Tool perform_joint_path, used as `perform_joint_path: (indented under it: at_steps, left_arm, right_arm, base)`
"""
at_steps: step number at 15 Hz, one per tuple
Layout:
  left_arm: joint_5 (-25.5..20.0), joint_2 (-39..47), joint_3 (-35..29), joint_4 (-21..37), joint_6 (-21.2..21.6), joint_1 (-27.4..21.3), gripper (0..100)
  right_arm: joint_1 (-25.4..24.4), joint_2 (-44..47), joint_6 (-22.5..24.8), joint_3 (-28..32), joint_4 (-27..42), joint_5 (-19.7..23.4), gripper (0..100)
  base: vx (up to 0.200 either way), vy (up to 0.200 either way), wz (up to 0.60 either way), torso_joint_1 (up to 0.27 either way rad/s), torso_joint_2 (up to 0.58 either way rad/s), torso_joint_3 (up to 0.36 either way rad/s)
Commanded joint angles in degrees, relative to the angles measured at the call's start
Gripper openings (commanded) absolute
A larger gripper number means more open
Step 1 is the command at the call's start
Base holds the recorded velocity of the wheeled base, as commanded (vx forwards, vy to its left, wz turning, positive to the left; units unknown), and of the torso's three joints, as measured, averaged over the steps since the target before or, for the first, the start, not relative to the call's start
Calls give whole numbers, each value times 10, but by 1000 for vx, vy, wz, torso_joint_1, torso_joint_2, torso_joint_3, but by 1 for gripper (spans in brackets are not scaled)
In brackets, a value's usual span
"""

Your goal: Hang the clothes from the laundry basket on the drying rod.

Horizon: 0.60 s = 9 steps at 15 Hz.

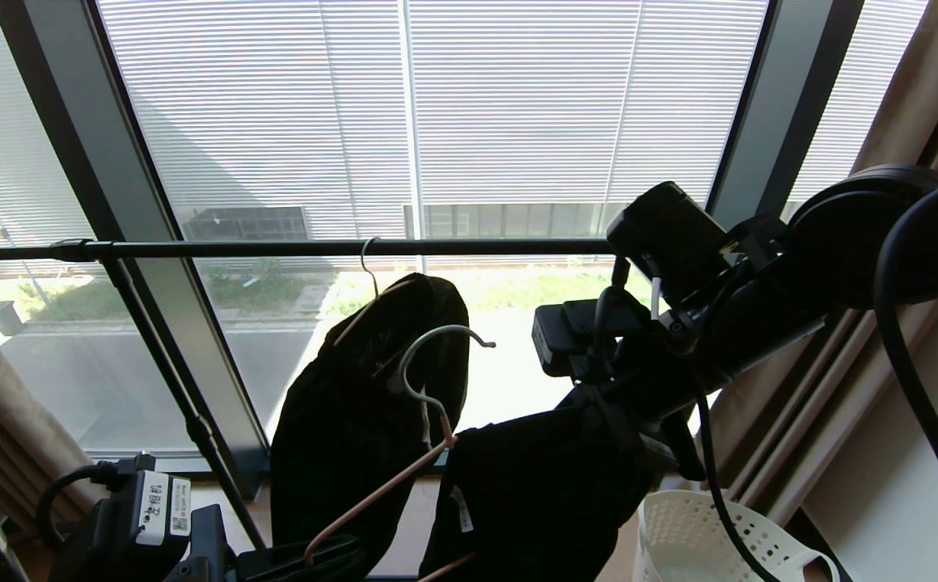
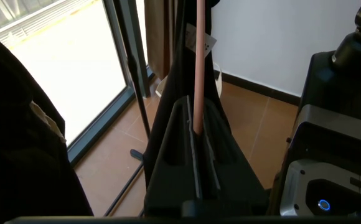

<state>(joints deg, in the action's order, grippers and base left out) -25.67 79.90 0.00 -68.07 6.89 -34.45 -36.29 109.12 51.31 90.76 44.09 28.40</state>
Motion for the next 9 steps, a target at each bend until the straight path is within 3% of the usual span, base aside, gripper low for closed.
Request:
perform_joint_path:
  at_steps: [1,2,5,9]
  left_arm:
    - [0,2,0,0,0,0,0]
    - [0,2,0,0,-2,0,100]
    - [1,10,0,-4,-3,2,100]
    - [1,3,0,-10,-5,45,100]
  right_arm:
    - [-1,-3,0,-2,1,1,0]
    - [-7,-4,0,-3,0,1,0]
    - [-7,-13,0,-14,1,1,0]
    - [2,-27,-6,-39,0,-5,0]
  base:
    - [0,0,0,0,0,0]
    - [0,0,0,0,0,0]
    - [0,0,0,0,0,0]
    - [0,0,0,0,0,0]
